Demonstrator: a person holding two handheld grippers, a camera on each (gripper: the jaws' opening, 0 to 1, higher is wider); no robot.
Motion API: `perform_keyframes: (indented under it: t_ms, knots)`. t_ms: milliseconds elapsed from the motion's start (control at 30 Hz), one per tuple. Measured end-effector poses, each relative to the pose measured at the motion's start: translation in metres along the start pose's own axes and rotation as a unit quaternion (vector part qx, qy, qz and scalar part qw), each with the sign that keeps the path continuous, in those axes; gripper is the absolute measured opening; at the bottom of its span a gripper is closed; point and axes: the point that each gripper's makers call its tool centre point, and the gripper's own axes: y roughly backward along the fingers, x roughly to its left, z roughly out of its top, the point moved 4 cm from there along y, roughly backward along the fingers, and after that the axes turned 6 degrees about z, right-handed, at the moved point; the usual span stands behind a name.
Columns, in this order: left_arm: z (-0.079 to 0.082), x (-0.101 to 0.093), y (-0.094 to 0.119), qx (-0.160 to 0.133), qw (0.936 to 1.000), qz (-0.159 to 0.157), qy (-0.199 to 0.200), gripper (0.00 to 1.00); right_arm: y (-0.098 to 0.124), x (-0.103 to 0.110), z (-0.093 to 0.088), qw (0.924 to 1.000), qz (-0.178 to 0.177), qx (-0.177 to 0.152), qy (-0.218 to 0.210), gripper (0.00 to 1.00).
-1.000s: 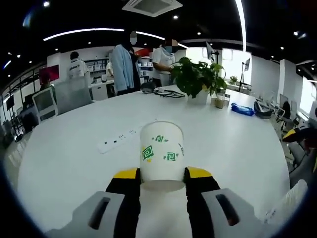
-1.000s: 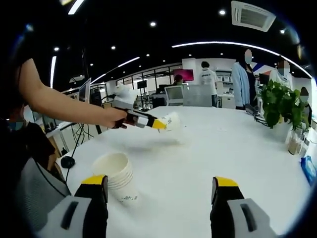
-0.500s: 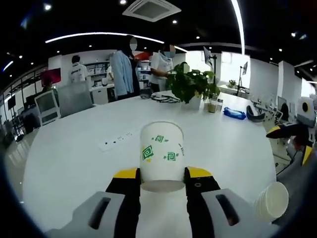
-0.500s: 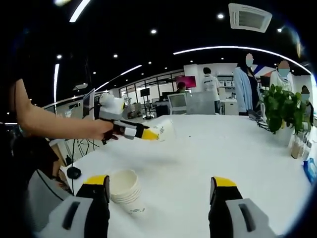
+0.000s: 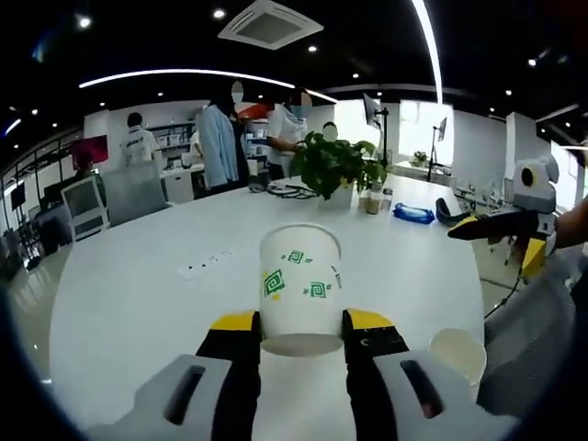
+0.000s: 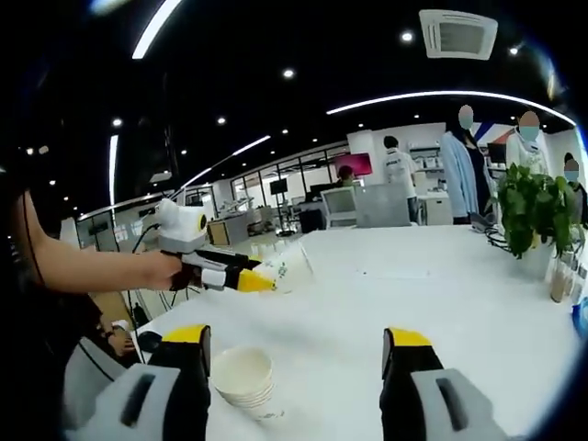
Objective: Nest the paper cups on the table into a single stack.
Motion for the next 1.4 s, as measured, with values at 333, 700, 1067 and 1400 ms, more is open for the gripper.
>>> perform_keyframes:
  t_ms: [333, 700, 1067, 1400]
  knots:
    - [0.000, -0.027, 0.030, -0.004, 0.9994, -0.029, -0.017, 0.34, -0.012, 0.013, 0.017, 0.9990, 0.038, -0.009, 0.022, 0.70]
    - [0.001, -0.073, 0.050, 0.005, 0.9963, -0.077, -0.038, 0.34, -0.023, 0.025, 0.025, 0.9970, 0.070, -0.006, 0.033, 0.62]
    - [0.004, -0.100, 0.064, 0.004, 0.9925, -0.114, -0.046, 0.34, -0.026, 0.033, 0.026, 0.9952, 0.097, -0.001, 0.017, 0.50]
    - [0.001, -0.116, 0.072, -0.004, 0.9865, -0.155, -0.052, 0.34, -0.025, 0.049, 0.022, 0.9895, 0.142, 0.011, -0.023, 0.23]
